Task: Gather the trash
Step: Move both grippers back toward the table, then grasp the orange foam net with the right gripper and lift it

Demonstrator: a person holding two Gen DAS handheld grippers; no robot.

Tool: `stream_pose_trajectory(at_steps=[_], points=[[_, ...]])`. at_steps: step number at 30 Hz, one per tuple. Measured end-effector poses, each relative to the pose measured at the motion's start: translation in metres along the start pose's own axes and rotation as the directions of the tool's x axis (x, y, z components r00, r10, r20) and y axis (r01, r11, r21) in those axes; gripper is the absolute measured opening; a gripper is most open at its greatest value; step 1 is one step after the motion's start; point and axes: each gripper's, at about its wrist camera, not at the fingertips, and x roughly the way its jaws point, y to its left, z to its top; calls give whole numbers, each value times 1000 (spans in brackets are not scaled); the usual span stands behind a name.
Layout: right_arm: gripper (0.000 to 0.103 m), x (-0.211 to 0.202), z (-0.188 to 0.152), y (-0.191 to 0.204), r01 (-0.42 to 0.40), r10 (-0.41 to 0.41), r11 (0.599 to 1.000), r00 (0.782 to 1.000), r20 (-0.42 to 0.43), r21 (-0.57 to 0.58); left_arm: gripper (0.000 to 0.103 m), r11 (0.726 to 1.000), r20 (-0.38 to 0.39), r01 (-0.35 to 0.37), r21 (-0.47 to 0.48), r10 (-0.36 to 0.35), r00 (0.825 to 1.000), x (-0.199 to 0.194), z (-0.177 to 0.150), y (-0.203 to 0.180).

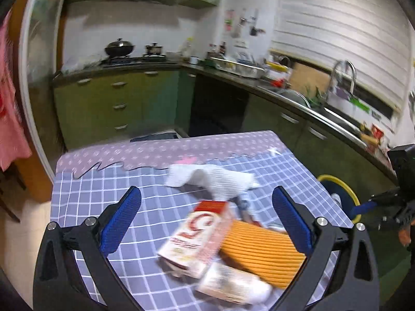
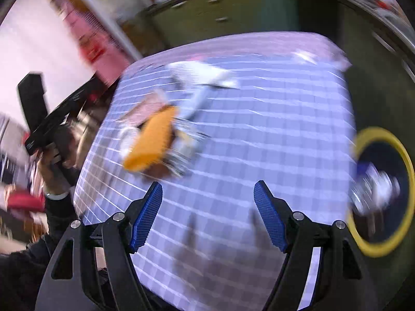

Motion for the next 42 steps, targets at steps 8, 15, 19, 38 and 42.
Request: stream_pose_trajectory(at_steps=[8,15,19,38,42], points=[[72,65,49,85,65,-94,974,987,-130,-215,96,984,-11,-3,-178,1,1000,11,-22,57],[70,109,48,107,114,-188,946,956,-226,-303,96,954,-1,24,-298,-26,1000,9,-27,83],[15,109,43,104,125,-199,946,953,-229,-301,96,959,-2,26,-283,-28,1000,9,-28,79],[13,-61,5,31,164,-160,984,985,62,-64,96,968,-29,14,-249,-22,999,20,-30,71],[13,-93,-8,-62,311,-324,938,943,74,152,96,972,-34,13,-234,-22,999,21,-30,68]])
